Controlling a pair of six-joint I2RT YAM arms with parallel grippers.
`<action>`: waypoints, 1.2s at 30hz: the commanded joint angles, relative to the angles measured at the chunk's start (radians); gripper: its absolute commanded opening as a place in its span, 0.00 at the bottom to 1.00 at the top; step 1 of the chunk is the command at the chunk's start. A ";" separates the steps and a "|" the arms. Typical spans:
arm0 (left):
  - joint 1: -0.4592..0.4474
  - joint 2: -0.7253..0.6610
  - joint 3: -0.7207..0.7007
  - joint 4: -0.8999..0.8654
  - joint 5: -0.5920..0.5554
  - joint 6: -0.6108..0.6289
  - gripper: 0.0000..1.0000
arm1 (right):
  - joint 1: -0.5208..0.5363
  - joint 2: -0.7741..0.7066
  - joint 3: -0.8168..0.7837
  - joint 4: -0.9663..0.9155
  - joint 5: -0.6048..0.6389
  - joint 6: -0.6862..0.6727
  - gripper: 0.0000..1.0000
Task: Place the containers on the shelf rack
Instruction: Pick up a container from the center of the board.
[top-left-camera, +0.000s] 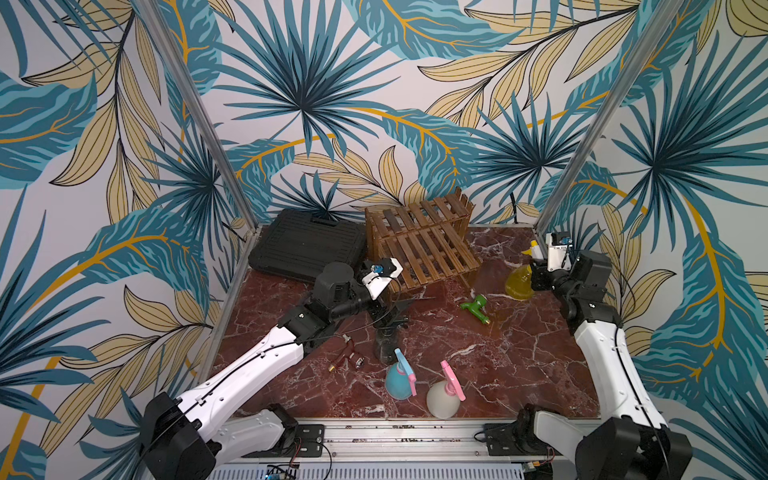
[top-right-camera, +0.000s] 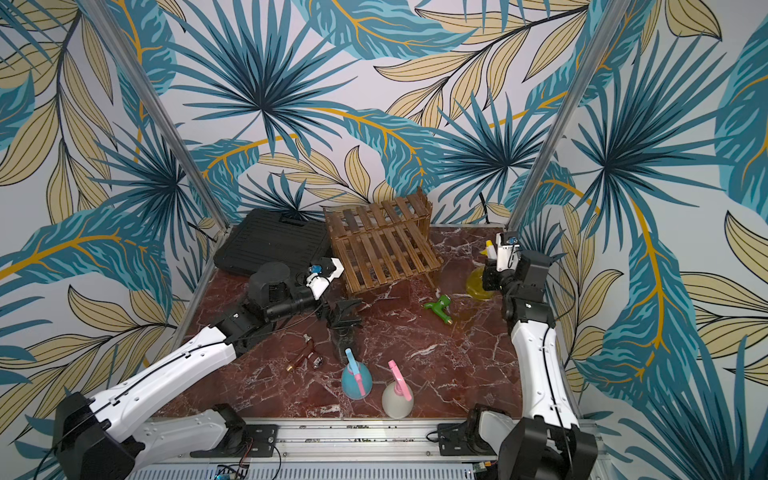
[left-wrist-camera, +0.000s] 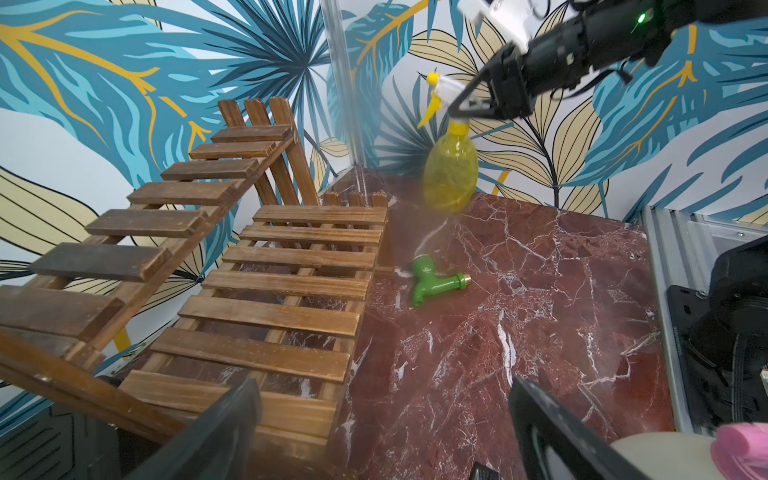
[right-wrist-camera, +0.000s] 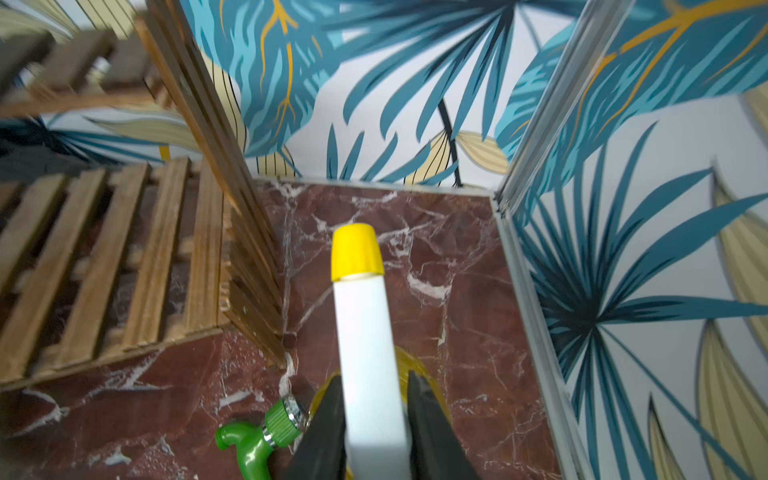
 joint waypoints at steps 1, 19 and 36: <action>-0.007 -0.050 -0.038 0.095 -0.002 -0.001 1.00 | -0.001 -0.042 0.115 -0.125 -0.056 0.093 0.12; -0.055 -0.003 -0.079 0.173 -0.041 0.005 1.00 | 0.520 0.156 0.393 -0.129 -0.327 0.268 0.09; -0.059 0.045 -0.043 0.098 -0.238 0.000 1.00 | 0.675 0.304 0.535 -0.253 -0.505 0.131 0.11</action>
